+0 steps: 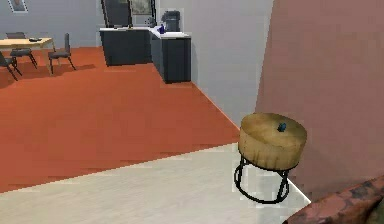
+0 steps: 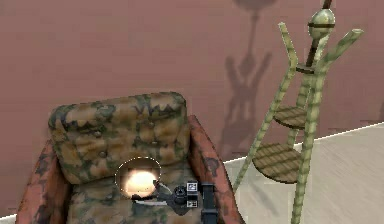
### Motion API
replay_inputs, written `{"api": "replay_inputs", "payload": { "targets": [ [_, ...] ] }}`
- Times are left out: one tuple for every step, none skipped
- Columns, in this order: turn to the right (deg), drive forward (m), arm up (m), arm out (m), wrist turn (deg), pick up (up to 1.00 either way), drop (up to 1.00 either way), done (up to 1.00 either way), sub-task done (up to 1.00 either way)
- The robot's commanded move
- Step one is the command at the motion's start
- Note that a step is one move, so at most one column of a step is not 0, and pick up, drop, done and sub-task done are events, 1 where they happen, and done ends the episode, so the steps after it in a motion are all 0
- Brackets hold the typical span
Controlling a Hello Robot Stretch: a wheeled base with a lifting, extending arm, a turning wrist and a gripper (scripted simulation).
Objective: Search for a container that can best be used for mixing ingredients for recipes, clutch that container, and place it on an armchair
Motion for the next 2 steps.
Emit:
{"api": "replay_inputs", "payload": {
  "targets": [
    [0.0,0.0,0.0,0.0,0.0,0.0,1.0,0.0,0.0],
    [0.0,0.0,0.1,0.0,0.0,0.0,0.0,0.0,0.0]
  ]
}}
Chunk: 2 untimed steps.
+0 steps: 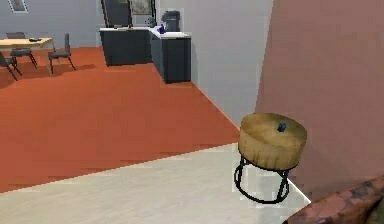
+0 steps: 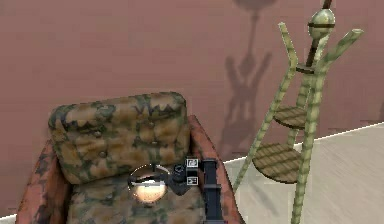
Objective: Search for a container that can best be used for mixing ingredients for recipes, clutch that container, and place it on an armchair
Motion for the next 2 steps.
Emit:
{"api": "replay_inputs", "payload": {
  "targets": [
    [0.0,0.0,0.0,-0.08,0.0,0.0,0.0,0.0,0.0],
    [0.0,0.0,0.0,0.0,0.0,0.0,0.0,1.0,0.0]
  ]
}}
